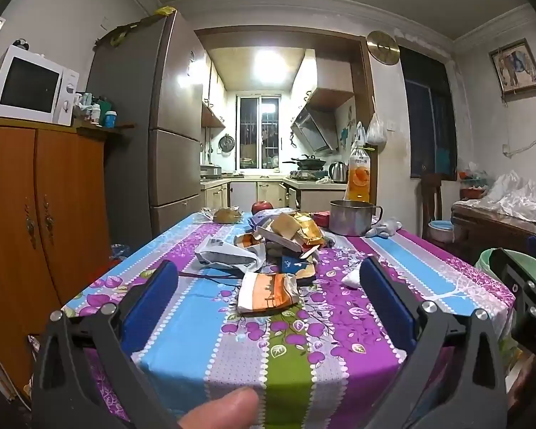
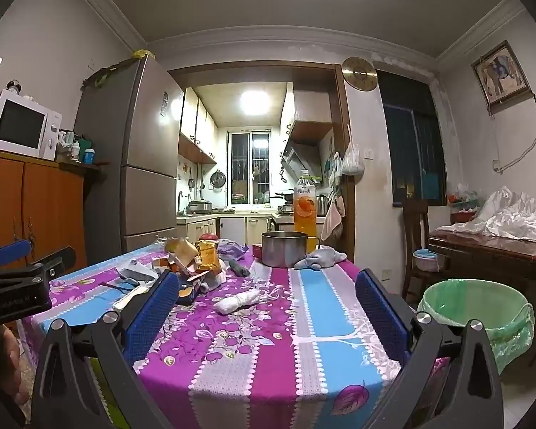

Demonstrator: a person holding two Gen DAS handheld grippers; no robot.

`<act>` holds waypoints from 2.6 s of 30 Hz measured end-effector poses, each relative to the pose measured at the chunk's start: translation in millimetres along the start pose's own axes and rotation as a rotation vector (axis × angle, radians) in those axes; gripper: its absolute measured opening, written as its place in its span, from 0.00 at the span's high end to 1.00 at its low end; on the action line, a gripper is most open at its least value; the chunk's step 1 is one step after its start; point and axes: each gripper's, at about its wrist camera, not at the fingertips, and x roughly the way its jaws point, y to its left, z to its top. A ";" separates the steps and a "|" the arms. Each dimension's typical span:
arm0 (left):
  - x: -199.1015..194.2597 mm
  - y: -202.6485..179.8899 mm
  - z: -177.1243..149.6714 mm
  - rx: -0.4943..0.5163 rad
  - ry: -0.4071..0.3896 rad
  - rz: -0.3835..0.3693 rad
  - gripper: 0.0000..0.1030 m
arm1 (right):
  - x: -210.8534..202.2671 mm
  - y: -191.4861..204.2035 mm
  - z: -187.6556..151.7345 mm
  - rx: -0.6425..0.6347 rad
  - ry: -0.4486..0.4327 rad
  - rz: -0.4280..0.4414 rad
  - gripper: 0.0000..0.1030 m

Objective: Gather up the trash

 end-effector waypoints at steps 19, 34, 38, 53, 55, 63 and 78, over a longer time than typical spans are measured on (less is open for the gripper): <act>8.7 0.2 -6.2 0.003 0.023 0.009 0.05 | 6.8 3.3 -9.1 -0.021 0.027 0.002 0.05; 14.3 -0.2 -7.9 0.013 0.039 0.011 0.05 | 15.9 3.4 -9.0 -0.024 0.062 0.003 0.05; 17.0 -1.0 -9.2 0.019 0.047 0.006 0.05 | 16.9 2.4 -9.8 -0.025 0.068 0.003 0.05; 26.0 -5.4 -12.0 0.027 0.068 0.004 0.05 | 30.0 3.2 -16.5 -0.037 0.101 0.005 0.05; 26.5 -5.4 -11.7 0.025 0.071 0.003 0.05 | 31.0 3.5 -16.9 -0.039 0.101 0.005 0.05; 28.3 -5.2 -11.3 0.024 0.073 0.002 0.05 | 35.5 4.2 -19.4 -0.042 0.107 0.009 0.05; 30.8 -6.2 -11.4 0.025 0.072 -0.003 0.05 | 35.8 4.7 -18.9 -0.044 0.107 0.010 0.05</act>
